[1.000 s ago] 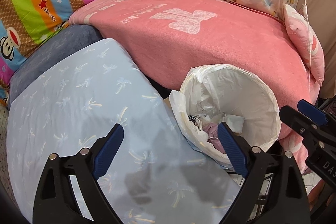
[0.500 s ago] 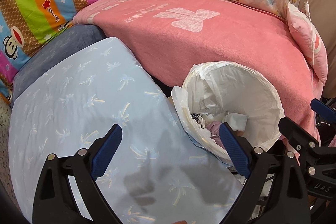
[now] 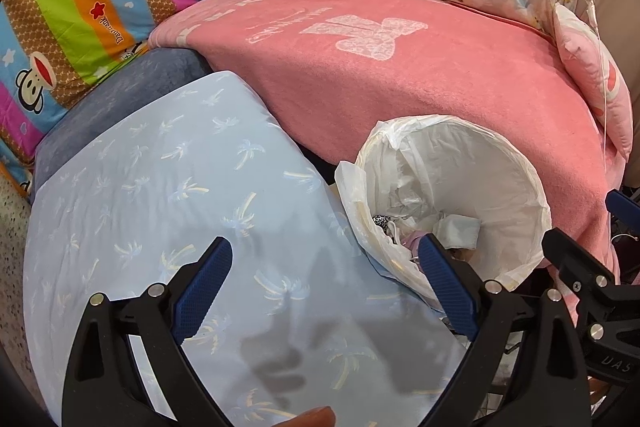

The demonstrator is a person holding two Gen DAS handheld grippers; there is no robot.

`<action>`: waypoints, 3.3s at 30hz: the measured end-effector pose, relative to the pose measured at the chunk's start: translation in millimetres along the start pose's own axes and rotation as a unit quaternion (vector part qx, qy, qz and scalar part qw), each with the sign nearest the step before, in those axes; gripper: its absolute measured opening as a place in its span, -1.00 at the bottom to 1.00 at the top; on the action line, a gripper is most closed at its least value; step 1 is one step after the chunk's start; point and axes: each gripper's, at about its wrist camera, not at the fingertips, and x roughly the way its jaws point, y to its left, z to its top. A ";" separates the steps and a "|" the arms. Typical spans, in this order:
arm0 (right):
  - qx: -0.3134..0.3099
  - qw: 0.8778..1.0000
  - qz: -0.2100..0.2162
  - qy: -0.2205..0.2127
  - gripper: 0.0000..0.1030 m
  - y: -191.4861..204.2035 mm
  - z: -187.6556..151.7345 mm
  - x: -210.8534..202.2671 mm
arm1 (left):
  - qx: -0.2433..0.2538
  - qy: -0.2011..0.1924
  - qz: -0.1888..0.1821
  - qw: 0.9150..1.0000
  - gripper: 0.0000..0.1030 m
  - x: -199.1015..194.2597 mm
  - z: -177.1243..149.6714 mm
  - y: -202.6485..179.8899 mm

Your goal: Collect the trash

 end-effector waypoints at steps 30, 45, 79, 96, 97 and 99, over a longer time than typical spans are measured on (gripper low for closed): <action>-0.005 1.000 -0.005 0.009 0.89 2.5 -4.8 -4.7 | 0.001 0.022 0.002 1.000 0.76 0.8 -3.8 -10.4; 0.001 1.000 -0.004 0.007 0.89 -4.0 -5.6 -7.6 | -0.005 0.029 -0.002 1.000 0.76 -2.6 -6.8 -15.6; 0.009 1.000 0.007 -0.004 0.89 -10.3 -7.7 -21.3 | -0.007 0.021 0.014 1.000 0.76 -16.3 -8.1 -17.7; 0.009 1.000 0.007 -0.004 0.89 -10.8 -7.9 -21.5 | -0.003 0.020 0.017 1.000 0.76 -15.4 -6.3 -22.7; 0.010 1.000 0.007 -0.004 0.89 -11.1 -7.7 -21.3 | -0.003 0.020 0.017 1.000 0.76 -15.6 -6.4 -22.7; 0.010 1.000 0.007 -0.004 0.89 -11.1 -7.7 -21.3 | -0.003 0.020 0.017 1.000 0.76 -15.7 -6.4 -22.6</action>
